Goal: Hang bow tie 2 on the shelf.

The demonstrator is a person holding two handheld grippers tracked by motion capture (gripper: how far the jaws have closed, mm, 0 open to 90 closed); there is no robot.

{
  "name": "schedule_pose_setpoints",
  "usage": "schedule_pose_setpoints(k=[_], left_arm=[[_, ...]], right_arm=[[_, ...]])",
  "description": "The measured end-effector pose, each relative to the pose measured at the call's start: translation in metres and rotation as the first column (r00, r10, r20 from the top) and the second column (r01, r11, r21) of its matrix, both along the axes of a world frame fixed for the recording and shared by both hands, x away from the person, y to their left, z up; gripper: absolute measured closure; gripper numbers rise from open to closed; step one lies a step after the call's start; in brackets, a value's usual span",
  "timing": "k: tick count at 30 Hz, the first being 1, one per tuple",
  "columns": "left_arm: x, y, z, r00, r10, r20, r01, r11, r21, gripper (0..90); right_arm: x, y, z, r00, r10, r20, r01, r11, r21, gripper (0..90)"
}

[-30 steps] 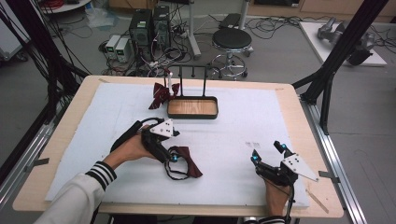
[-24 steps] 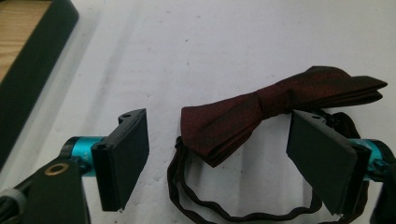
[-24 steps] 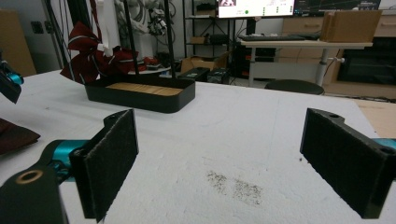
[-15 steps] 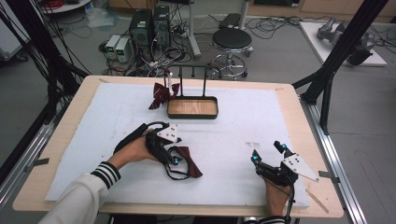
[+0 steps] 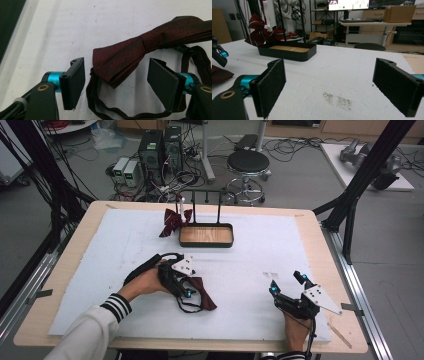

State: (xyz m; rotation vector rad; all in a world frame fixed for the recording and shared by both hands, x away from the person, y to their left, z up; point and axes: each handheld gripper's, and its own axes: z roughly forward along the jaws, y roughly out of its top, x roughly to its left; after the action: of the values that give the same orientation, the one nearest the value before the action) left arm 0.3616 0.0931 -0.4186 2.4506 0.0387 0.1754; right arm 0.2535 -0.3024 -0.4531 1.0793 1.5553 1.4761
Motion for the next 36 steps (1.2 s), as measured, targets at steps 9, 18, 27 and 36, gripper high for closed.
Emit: schedule_pose_setpoints(k=[9, 18, 27, 36], left_arm=[[0.0004, -0.0015, 0.0008, 0.9998, -0.016, 0.015, 0.016, 0.9999, 0.000, 36.3], [0.0011, -0.0064, 0.0002, 0.9993, -0.032, 0.019, 0.032, 0.9994, 0.016, 43.2], [0.0019, -0.0052, 0.0012, 0.9991, -0.034, 0.026, 0.034, 0.9992, 0.022, 57.6], [0.0010, -0.0088, 0.0006, 0.9999, -0.016, 0.000, 0.016, 0.9990, 0.042, 77.5]], right_arm=[[0.0000, -0.0001, 0.0000, 1.0000, -0.001, -0.001, 0.001, 1.000, 0.003, 10.5], [-0.0003, -0.0004, -0.0001, 1.0000, -0.002, -0.001, 0.002, 1.000, 0.007, 10.5], [0.0000, -0.0007, 0.0000, 1.0000, -0.001, 0.000, 0.001, 1.000, 0.005, 10.5], [0.0001, -0.0007, -0.0001, 1.0000, -0.001, 0.000, 0.001, 1.000, 0.006, 10.5]])
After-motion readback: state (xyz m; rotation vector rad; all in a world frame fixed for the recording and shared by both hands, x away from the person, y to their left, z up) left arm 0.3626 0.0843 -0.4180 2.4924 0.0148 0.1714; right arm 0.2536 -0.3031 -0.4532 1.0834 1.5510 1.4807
